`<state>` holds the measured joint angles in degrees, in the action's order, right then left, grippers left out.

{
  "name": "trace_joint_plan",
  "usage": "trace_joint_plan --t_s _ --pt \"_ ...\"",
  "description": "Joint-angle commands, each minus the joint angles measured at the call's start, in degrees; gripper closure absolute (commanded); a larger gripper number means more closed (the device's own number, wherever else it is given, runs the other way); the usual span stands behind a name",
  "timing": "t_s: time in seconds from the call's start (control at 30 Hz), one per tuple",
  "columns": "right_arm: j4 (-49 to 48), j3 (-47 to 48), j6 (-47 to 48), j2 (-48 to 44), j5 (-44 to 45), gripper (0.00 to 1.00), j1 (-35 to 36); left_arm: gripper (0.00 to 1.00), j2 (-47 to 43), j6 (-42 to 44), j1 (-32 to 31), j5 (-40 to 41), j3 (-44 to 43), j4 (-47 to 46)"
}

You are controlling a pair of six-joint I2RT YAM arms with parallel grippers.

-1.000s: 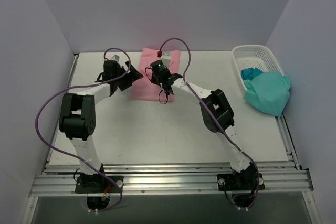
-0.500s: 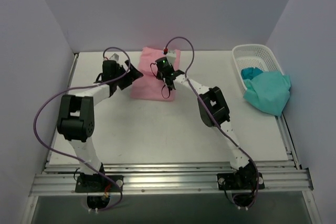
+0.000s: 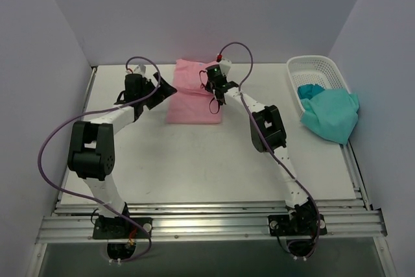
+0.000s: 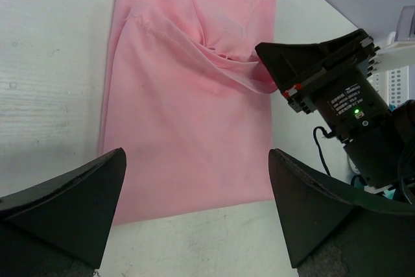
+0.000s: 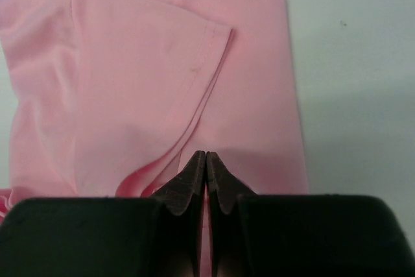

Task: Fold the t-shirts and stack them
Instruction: Fold the tshirt

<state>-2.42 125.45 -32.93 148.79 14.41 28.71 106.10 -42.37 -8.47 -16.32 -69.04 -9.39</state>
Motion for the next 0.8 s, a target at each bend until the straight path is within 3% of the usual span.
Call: trace_joint_plan --t_s 0.0,0.4,0.47,0.57,0.63,0.7,0.73,0.77 --pt "-1.18 3.83 0.50 1.32 -0.96 1.00 -1.37 0.00 -2.66 1.59 -0.41 0.41 0.48 -3.00" --pt "-12.51 7.00 -1.01 5.64 -4.22 0.94 -7.96 0.00 -2.92 2.64 -0.41 0.50 0.39 -2.39" --pt "-13.84 6.04 -0.04 3.97 -4.92 0.89 -8.67 0.05 -3.36 2.56 -0.41 0.23 0.57 -2.30" --pt "-19.72 -3.78 1.37 -4.89 -4.92 0.84 -8.50 0.05 -4.68 2.47 -0.50 0.49 1.80 -2.83" --pt "-23.42 -11.35 2.16 -11.84 -4.75 0.71 -7.80 0.05 -5.29 2.20 -0.50 0.50 2.24 -2.92" --pt "-20.46 -12.68 3.04 -15.53 -4.75 0.50 -5.87 0.05 -5.64 1.85 -0.58 0.15 2.41 -3.18" --pt "-18.87 -12.51 3.83 -16.33 -5.01 0.14 -5.07 0.05 -5.91 1.68 -0.67 0.06 2.50 -3.18" --pt "-17.72 -12.51 4.27 -16.86 -5.45 0.01 -4.20 0.05 -6.00 1.59 -0.67 -0.20 2.59 -3.27"
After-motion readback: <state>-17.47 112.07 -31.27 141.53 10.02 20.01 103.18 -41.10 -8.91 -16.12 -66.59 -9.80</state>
